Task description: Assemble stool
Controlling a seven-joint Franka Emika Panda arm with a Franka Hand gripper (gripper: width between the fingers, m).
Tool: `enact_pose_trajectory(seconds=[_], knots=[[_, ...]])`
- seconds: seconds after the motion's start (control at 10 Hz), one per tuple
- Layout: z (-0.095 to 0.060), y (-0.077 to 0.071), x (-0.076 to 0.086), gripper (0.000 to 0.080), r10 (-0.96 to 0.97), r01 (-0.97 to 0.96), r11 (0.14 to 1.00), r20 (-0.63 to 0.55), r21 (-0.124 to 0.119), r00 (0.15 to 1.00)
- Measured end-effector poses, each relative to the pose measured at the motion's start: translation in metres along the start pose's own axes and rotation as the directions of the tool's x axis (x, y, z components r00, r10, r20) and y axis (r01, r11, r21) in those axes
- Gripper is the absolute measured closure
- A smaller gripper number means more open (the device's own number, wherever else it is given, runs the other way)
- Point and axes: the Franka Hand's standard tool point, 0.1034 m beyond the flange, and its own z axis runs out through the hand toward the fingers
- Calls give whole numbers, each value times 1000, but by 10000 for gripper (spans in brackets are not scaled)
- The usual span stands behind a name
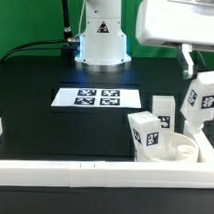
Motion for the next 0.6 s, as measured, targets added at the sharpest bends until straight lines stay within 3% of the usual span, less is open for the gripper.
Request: enact_pose_trajectory(seconds=[0.6], knots=[[19,-3,-16,477,19,-19,1000,26,-8,999]])
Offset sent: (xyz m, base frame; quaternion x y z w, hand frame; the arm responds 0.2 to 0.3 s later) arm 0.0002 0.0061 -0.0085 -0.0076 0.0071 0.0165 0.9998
